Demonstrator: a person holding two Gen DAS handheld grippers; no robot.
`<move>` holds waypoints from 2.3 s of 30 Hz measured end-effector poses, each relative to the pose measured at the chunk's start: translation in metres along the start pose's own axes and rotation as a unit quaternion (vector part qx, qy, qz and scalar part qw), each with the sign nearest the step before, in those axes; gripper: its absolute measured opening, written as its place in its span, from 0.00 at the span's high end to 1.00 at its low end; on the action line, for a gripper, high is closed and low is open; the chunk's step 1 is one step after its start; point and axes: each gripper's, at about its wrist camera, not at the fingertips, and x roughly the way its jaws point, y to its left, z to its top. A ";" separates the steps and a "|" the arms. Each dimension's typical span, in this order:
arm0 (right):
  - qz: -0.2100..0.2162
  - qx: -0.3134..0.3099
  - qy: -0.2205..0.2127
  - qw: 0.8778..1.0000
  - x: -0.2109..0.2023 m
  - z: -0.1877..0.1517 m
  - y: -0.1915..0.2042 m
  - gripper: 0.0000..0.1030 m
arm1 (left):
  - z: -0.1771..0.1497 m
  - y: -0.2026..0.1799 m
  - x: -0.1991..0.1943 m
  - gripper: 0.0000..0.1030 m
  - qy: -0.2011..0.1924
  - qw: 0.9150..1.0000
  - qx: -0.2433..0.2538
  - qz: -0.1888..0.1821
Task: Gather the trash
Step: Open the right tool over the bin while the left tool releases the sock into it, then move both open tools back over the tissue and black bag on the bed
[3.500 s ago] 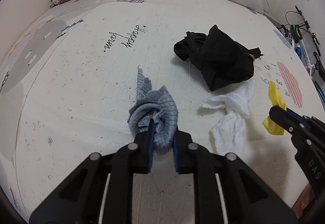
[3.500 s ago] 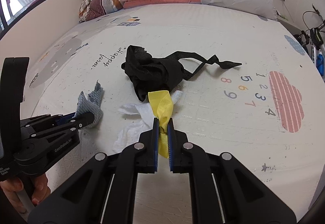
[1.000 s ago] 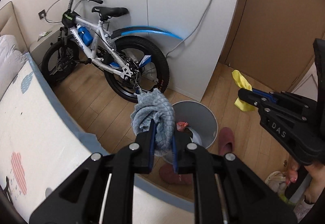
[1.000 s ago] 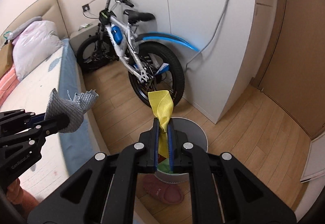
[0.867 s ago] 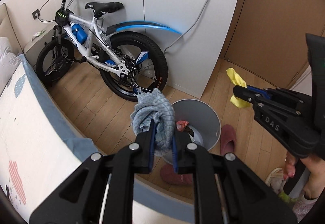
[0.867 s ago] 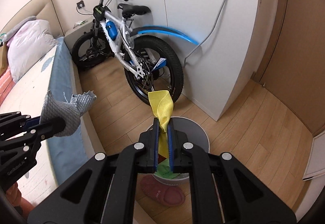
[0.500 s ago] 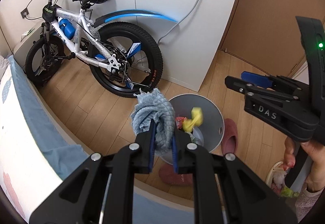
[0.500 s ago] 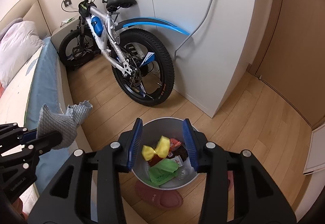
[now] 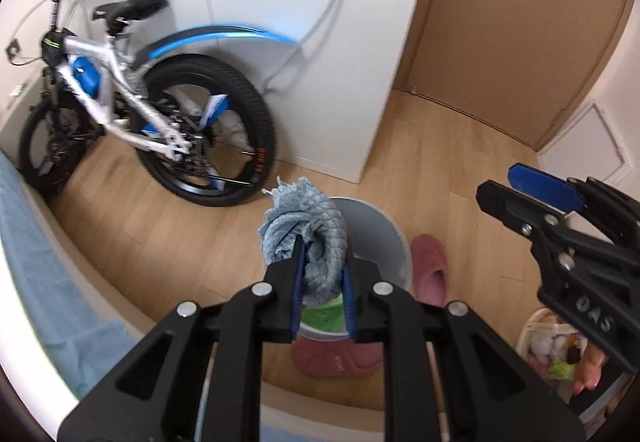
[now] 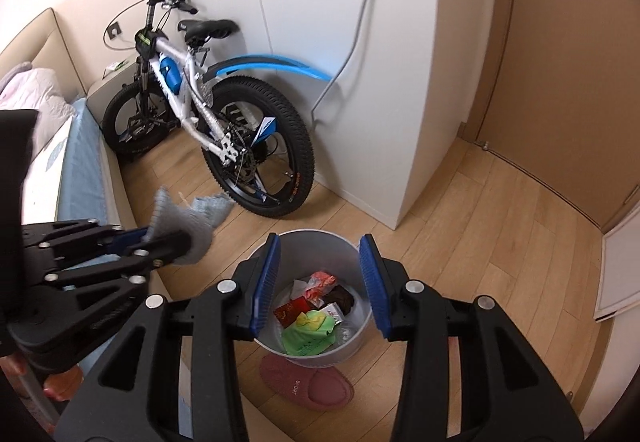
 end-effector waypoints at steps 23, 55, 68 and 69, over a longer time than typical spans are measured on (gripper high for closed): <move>0.048 -0.038 -0.013 0.998 -0.048 -0.004 0.055 0.62 | -0.042 0.040 -0.087 0.42 -0.041 0.996 -0.062 0.052; 0.354 -0.359 -0.006 0.864 -0.261 -0.180 0.483 0.62 | -0.439 0.210 -0.440 0.42 -0.101 0.833 -0.410 0.356; 0.363 -0.416 0.026 0.833 -0.232 -0.230 0.583 0.62 | -0.499 0.266 -0.425 0.42 -0.090 0.809 -0.459 0.357; 0.362 -0.417 0.029 0.834 -0.227 -0.232 0.588 0.62 | -0.501 0.271 -0.421 0.42 -0.087 0.809 -0.460 0.355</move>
